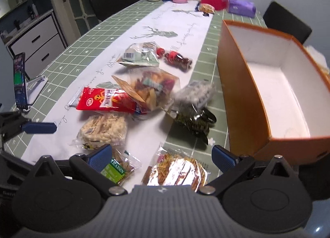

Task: Organize snacks
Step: 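Grasp the peanut bag with the left tool while the right tool grasps the waffle-cookie bag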

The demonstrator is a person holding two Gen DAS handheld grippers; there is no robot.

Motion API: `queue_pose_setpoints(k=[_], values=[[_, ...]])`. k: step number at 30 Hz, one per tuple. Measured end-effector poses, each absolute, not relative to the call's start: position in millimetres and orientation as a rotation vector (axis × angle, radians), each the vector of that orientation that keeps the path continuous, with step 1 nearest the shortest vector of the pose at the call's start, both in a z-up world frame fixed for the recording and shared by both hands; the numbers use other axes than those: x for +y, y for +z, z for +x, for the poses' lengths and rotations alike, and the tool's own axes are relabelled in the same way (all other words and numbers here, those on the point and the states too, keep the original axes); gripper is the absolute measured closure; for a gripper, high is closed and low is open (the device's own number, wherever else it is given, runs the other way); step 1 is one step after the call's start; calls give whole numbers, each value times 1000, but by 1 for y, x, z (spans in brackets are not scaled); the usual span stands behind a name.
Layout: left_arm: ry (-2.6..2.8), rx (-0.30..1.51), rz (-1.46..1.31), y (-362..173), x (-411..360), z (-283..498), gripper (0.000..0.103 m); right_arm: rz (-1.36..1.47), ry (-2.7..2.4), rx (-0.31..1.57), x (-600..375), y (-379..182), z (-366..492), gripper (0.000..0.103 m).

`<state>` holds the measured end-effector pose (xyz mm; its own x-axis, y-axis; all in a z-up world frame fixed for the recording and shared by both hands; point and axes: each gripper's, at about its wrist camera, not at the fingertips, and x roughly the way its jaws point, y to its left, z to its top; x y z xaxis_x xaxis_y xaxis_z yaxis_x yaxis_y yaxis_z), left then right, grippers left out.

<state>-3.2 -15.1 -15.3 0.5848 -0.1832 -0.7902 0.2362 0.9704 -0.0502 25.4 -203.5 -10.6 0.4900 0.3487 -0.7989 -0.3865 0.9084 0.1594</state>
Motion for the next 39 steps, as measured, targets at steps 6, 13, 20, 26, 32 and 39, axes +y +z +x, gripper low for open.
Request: queue_pose_setpoints(k=[6, 13, 20, 26, 32, 39], values=[[-246, 915, 117, -17, -16, 0, 8, 14, 428, 1040, -208, -30, 27, 3], [-365, 859, 336, -3, -10, 16, 8, 83, 420, 1105, -212, -43, 27, 3], [-414, 775, 467, -36, -19, 6, 10, 93, 390, 1111, -214, -48, 28, 3], [-371, 663, 626, -52, -26, -3, 10, 122, 361, 1120, -213, -52, 30, 3], [-428, 595, 833, -71, -47, -7, 11, 116, 327, 1122, -211, -58, 29, 3], [-410, 578, 884, -81, -52, 8, 24, 38, 234, 1155, -207, -68, 30, 4]])
